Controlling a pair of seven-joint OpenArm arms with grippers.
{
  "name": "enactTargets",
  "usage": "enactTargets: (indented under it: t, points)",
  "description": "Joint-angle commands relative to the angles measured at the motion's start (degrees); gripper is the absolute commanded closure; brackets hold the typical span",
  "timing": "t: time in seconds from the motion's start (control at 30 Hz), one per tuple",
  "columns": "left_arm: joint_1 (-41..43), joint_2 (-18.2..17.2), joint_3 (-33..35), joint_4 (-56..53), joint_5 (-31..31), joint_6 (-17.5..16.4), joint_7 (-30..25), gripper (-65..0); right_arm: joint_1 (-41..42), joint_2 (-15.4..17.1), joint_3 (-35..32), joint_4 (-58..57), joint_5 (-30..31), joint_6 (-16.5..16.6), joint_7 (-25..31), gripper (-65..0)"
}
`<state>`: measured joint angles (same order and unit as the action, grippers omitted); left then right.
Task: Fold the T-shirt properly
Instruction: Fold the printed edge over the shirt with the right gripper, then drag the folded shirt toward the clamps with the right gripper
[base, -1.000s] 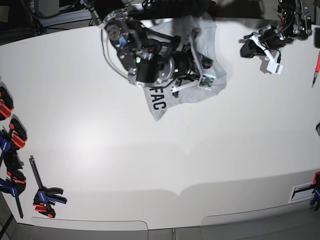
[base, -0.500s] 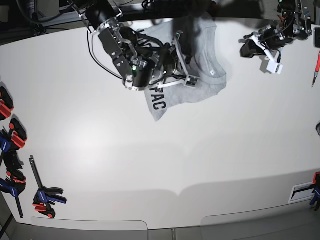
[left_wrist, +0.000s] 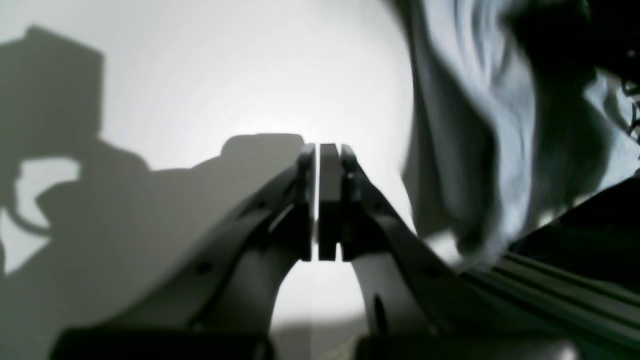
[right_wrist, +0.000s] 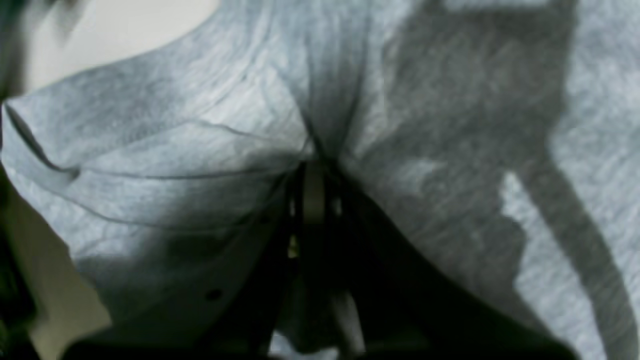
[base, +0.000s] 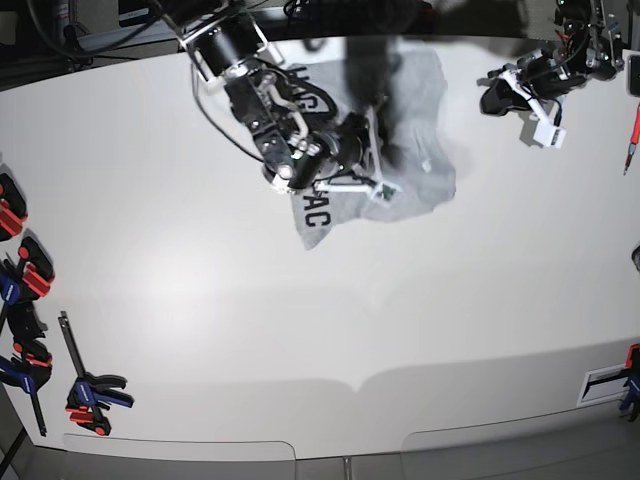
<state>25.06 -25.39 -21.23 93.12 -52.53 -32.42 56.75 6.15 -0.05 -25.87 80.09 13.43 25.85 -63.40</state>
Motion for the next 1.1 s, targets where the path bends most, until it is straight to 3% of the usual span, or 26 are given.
enactTargets:
  t: [0.0,0.13,0.4,0.6,0.77,0.97,1.07]
  points:
    - [-0.2,-1.0,-0.4,0.9,-0.9,-0.6,-1.1,0.0,0.7,1.8,3.6,-0.3,-6.2,-3.4,-2.0,0.0]
    - [-0.2,-1.0,-0.4,0.9,-1.0,-0.6,-1.1,0.0,0.7,1.8,17.4,-0.3,-6.2,-5.7,-1.5,0.0]
    - [-0.3,-1.0,-0.4,0.9,-1.2,-0.7,-1.3,0.0,0.6,2.2,50.2,-0.3,-5.7,-5.9,-0.6,0.0]
    - [-0.3,-1.7,-0.4,0.9,-2.1,-1.8,-1.3,0.0,-0.8,7.6,66.6,-0.3,-1.6,-5.9,0.2,0.0]
    - [-0.6,-3.0,-0.4,0.9,-3.1,-2.4,-1.3,0.0,-1.5,10.3,73.3,-0.3,2.0,-5.8,0.3,0.0]
    - [-1.6,-3.1,-0.4,0.9,-3.6,-2.4,-1.7,0.0,-0.9,10.5,72.3,0.2,4.8,-5.7,3.4,0.0]
    - [-1.7,-3.1,-0.4,0.9,-3.5,-2.6,-5.1,0.0,1.7,10.5,72.3,3.4,5.0,-5.7,5.3,0.0]
